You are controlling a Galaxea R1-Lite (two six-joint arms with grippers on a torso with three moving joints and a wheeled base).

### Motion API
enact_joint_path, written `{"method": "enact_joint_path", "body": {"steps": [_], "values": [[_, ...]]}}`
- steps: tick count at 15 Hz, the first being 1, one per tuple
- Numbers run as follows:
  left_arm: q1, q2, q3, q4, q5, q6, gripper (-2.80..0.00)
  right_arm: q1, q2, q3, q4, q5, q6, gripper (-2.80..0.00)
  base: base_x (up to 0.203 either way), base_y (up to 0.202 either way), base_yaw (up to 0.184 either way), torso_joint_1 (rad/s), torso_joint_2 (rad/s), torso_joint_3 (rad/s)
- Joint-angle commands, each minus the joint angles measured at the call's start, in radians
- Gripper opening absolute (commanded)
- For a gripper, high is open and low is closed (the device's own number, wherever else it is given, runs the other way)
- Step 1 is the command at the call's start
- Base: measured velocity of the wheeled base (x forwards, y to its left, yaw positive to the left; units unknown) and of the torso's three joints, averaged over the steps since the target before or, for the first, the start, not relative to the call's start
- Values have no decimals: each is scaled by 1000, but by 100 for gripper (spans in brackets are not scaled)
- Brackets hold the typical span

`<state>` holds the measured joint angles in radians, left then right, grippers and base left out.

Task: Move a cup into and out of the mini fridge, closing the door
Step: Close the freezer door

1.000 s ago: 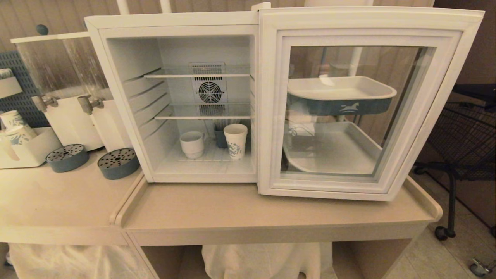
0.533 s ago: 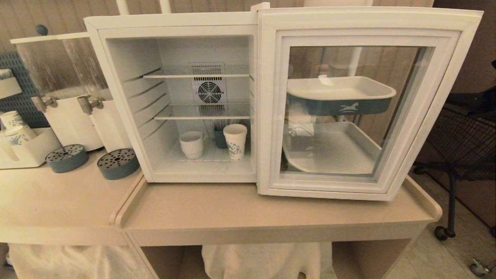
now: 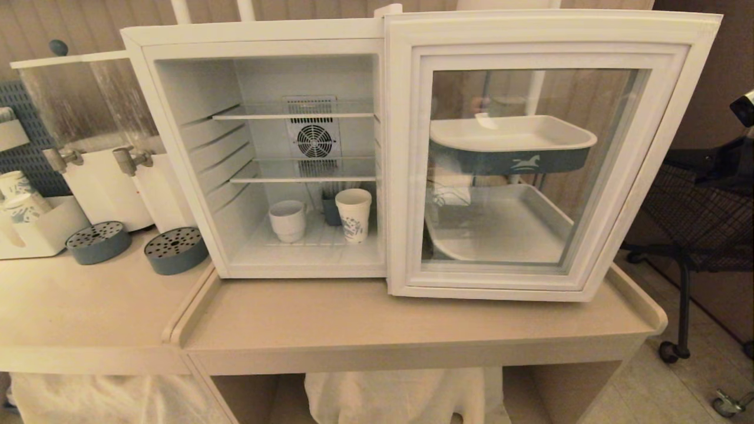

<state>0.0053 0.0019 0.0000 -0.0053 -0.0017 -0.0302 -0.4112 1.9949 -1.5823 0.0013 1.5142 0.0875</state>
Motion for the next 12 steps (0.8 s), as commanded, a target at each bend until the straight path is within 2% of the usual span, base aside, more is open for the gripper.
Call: {"method": "enact_joint_path", "body": {"steps": [1, 5, 10, 12], "values": [[1, 0, 2, -1, 0, 0, -280, 17, -39, 8, 9, 16, 9, -280, 0, 0, 0, 0, 0, 0], [1, 0, 2, -1, 0, 0, -280, 17, -77, 4, 31, 16, 87, -280, 0, 0, 0, 0, 0, 0], [1, 0, 1, -1, 0, 0, -280, 10, -190, 8, 91, 16, 286, -280, 0, 0, 0, 0, 0, 0], [1, 0, 0, -1, 0, 0, -280, 3, -260, 40, 96, 16, 308, -280, 0, 0, 0, 0, 0, 0]]}}
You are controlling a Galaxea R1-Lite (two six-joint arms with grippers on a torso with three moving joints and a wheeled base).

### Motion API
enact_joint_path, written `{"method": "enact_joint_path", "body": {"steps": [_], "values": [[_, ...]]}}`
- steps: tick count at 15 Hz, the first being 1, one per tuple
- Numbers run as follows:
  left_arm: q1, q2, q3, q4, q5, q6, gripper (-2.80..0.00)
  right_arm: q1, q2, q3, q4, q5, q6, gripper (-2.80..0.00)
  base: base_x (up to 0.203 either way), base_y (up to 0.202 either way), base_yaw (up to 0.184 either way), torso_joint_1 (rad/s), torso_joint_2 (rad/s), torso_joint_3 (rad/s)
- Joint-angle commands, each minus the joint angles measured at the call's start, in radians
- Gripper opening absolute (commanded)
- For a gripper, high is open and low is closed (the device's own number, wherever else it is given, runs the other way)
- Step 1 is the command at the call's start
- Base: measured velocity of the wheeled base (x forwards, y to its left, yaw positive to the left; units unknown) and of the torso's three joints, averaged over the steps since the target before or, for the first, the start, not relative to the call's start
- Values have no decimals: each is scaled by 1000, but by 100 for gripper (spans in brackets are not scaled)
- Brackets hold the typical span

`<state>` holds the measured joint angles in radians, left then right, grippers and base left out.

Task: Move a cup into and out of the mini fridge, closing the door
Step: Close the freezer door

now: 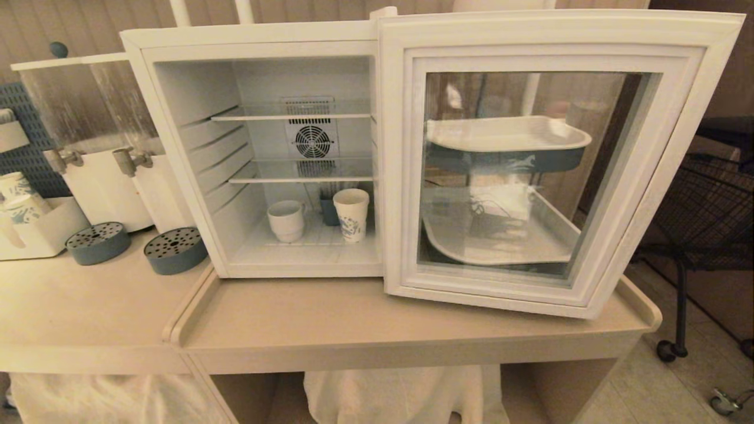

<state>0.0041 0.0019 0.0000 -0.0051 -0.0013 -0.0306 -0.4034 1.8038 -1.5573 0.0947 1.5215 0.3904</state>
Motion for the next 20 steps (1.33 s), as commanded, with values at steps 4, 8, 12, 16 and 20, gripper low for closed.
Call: {"method": "enact_joint_path", "body": {"steps": [4, 8, 12, 16, 20], "values": [[2, 0, 1, -1, 0, 0, -280, -7, -220, 99, 5, 9, 18, -280, 0, 0, 0, 0, 0, 0], [2, 0, 0, -1, 1, 0, -280, -6, -341, 123, 12, 9, 134, -280, 0, 0, 0, 0, 0, 0], [2, 0, 1, -1, 0, 0, -280, 7, -482, 138, 19, 9, 300, -280, 0, 0, 0, 0, 0, 0], [2, 0, 1, -1, 0, -1, -280, 149, -662, 178, 17, 7, 470, -280, 0, 0, 0, 0, 0, 0], [2, 0, 0, -1, 0, -2, -280, 395, -789, 195, 11, -104, 607, -280, 0, 0, 0, 0, 0, 0]]}}
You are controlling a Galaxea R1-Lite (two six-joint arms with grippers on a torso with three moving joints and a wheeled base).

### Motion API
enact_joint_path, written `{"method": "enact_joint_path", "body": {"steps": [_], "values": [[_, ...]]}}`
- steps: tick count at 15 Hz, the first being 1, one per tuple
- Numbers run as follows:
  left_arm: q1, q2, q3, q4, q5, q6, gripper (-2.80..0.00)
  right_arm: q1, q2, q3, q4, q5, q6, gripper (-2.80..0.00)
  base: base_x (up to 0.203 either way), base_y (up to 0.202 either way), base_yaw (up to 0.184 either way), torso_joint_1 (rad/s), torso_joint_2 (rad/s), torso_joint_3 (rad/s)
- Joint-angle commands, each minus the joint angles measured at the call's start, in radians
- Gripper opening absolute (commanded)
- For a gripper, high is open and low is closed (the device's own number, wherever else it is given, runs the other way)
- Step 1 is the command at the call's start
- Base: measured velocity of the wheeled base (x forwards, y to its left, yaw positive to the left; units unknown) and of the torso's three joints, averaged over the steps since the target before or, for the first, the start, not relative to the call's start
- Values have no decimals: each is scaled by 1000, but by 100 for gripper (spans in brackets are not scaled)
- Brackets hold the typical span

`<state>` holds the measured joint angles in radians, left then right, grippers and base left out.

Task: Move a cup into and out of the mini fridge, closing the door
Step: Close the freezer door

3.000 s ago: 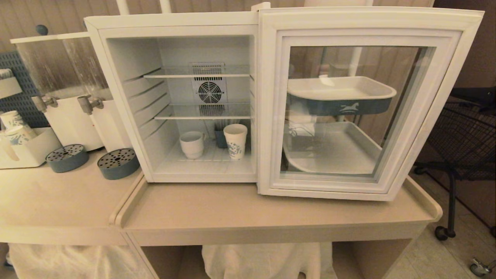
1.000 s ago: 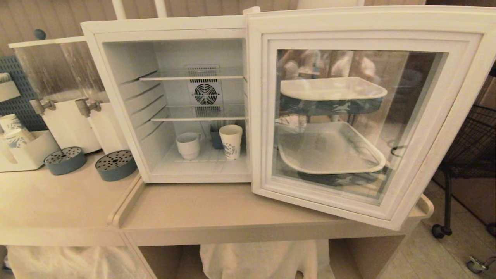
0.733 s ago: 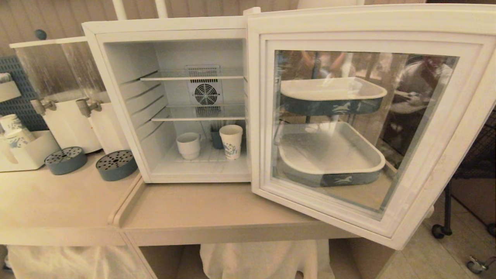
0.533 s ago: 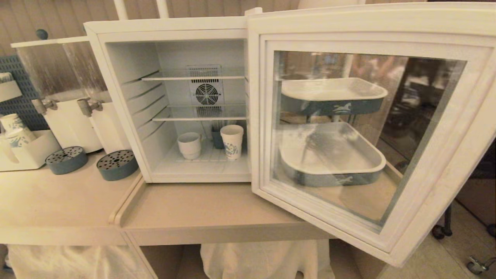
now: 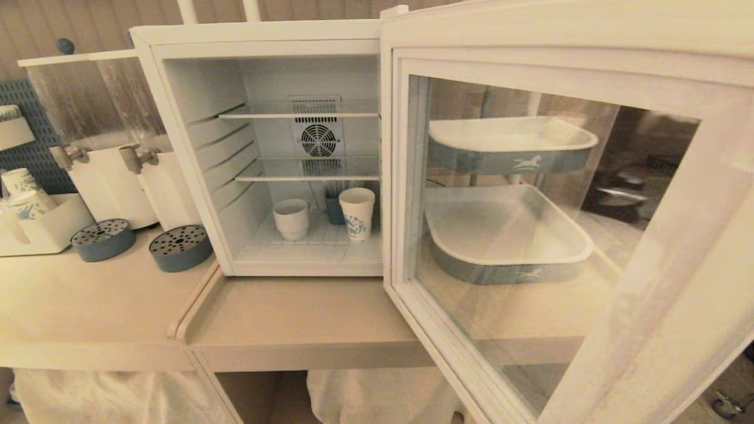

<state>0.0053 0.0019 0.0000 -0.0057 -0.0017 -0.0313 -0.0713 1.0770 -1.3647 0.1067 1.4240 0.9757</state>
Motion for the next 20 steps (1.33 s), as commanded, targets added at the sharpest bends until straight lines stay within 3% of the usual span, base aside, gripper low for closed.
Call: {"method": "enact_joint_path", "body": {"steps": [1, 2, 5, 8, 10, 12, 14, 16, 18, 20], "values": [[1, 0, 2, 0, 0, -1, -280, 113, -78, 1, -2, -34, 48, -280, 0, 0, 0, 0, 0, 0], [1, 0, 2, 0, 0, -1, -280, 149, -92, 0, -3, -62, 72, -280, 0, 0, 0, 0, 0, 0], [1, 0, 2, 0, 2, -2, -280, 150, -132, -1, -15, -173, 73, -280, 0, 0, 0, 0, 0, 0], [1, 0, 2, 0, 0, -1, -280, 98, -88, 93, -62, -308, 5, -280, 0, 0, 0, 0, 0, 0], [1, 0, 2, 0, 2, -2, -280, 93, -20, 137, -82, -345, -55, -280, 0, 0, 0, 0, 0, 0], [1, 0, 2, 0, 0, -2, -280, 98, 68, 199, -108, -424, -180, -280, 0, 0, 0, 0, 0, 0], [1, 0, 2, 0, 0, -2, -280, 124, 126, 253, -120, -559, -376, -280, 0, 0, 0, 0, 0, 0], [1, 0, 2, 0, 0, -2, -280, 196, 170, 303, -118, -635, -607, -280, 0, 0, 0, 0, 0, 0], [1, 0, 2, 0, 2, -2, -280, 273, 192, 326, -112, -683, -669, -280, 0, 0, 0, 0, 0, 0], [1, 0, 2, 0, 0, -2, -280, 455, 203, 325, -116, -768, -667, -280, 0, 0, 0, 0, 0, 0]]}}
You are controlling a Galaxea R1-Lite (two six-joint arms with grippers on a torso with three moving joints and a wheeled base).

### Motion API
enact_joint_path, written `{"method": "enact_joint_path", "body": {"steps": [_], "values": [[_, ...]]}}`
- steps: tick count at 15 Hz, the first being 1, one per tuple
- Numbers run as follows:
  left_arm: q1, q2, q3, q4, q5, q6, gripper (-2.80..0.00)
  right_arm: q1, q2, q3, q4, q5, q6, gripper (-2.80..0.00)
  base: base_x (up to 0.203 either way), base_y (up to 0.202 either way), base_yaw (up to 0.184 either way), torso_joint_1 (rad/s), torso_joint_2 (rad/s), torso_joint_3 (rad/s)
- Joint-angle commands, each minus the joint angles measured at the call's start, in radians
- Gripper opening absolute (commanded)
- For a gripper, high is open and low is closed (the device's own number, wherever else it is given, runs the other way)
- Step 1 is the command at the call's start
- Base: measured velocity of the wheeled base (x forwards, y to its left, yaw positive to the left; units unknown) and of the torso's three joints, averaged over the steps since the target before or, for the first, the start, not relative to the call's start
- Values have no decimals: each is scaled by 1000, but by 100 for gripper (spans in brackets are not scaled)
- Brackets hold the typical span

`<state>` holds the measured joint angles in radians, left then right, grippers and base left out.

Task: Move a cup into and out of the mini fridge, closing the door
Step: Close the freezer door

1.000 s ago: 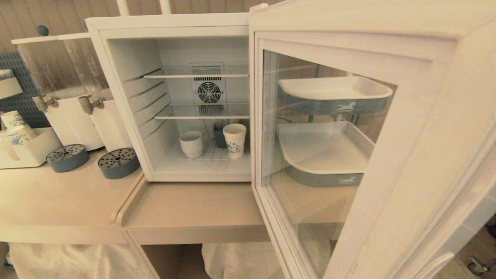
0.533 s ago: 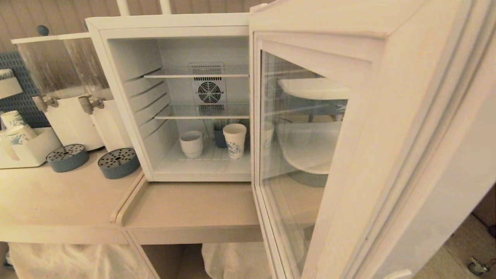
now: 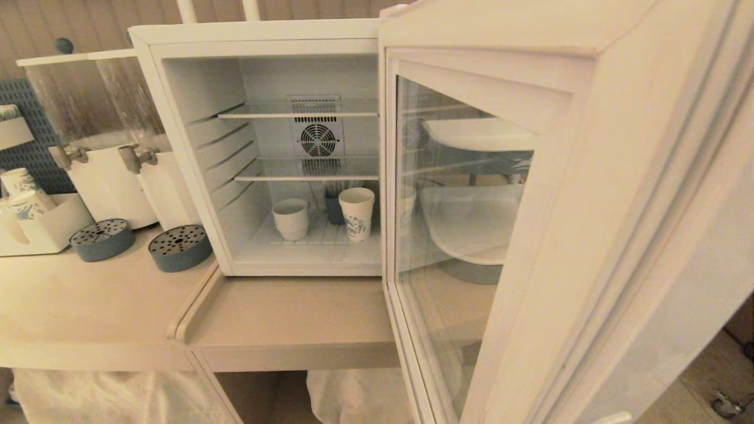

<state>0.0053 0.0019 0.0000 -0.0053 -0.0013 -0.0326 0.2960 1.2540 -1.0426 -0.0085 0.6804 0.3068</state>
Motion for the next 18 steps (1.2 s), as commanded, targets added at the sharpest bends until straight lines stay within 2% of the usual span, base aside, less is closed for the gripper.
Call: {"method": "enact_joint_path", "body": {"steps": [1, 3, 5, 10, 13, 18], "values": [[1, 0, 2, -1, 0, -1, -280, 193, 42, 0, -5, -107, 7, -280, 0, 0, 0, 0, 0, 0], [1, 0, 2, -1, 0, -1, -280, 356, 117, -4, -43, -324, 17, -280, 0, 0, 0, 0, 0, 0], [1, 0, 2, -1, 0, -1, -280, 422, 208, -23, -87, -462, 22, -280, 0, 0, 0, 0, 0, 0], [1, 0, 2, -1, 1, -4, -280, 455, 423, -241, -70, -595, 25, -280, 0, 0, 0, 0, 0, 0], [1, 0, 2, -1, 1, -4, -280, 515, 525, -338, -26, -724, 22, -280, 0, 0, 0, 0, 0, 0], [1, 0, 2, -1, 1, -6, -280, 517, 510, -350, -24, -729, 21, -280, 0, 0, 0, 0, 0, 0]]}}
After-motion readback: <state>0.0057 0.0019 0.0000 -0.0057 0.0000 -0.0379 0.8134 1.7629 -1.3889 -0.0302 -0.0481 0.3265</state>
